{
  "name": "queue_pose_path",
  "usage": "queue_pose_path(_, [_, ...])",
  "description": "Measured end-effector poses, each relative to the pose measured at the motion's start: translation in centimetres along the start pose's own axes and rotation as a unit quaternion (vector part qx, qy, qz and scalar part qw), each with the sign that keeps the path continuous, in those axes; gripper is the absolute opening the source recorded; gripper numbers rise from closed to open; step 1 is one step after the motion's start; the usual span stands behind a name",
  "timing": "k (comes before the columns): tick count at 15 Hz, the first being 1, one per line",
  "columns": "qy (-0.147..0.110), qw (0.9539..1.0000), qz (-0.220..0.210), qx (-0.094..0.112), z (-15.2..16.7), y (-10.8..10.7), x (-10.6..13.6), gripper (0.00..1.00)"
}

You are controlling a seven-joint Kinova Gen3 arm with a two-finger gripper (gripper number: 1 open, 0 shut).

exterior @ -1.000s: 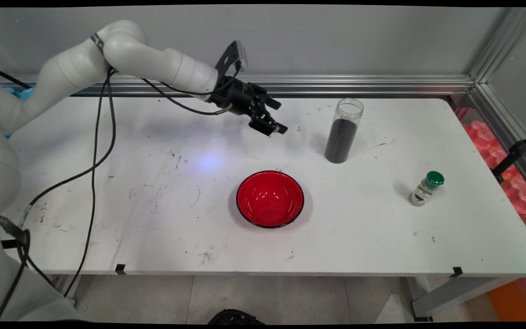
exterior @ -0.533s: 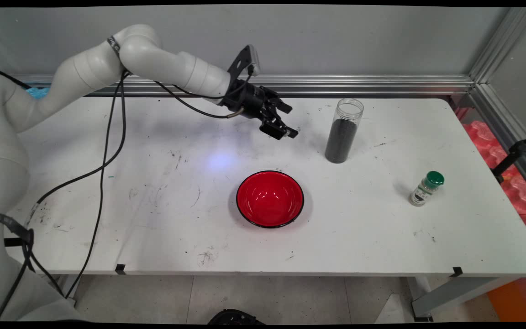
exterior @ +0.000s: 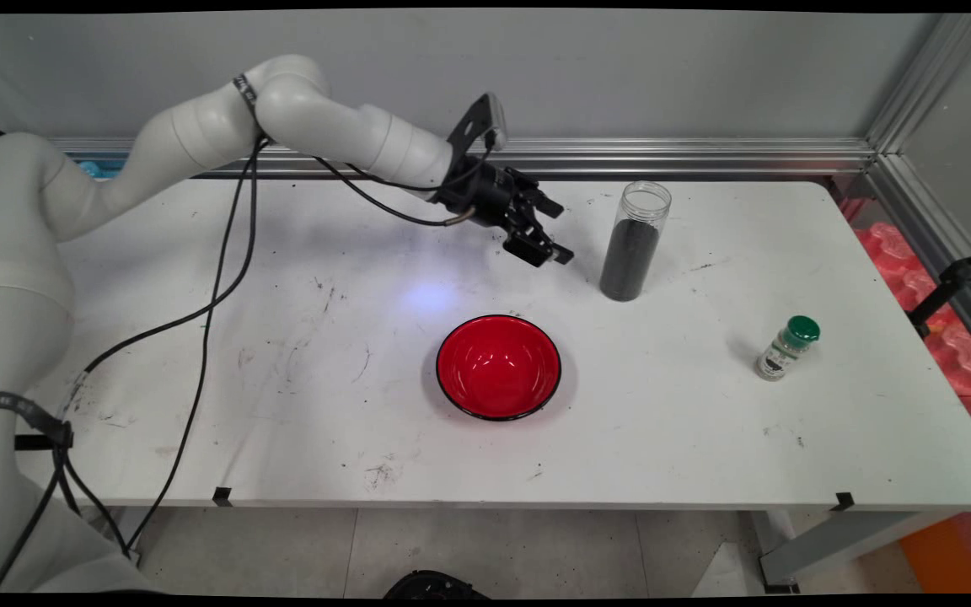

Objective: Pick up the black seasoning powder from the table

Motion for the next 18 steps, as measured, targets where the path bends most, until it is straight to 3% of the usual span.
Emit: queue_pose_path(18, [0.015, 0.9996, 0.008, -0.021, 6.1, -0.2, 1.7, 1.0])
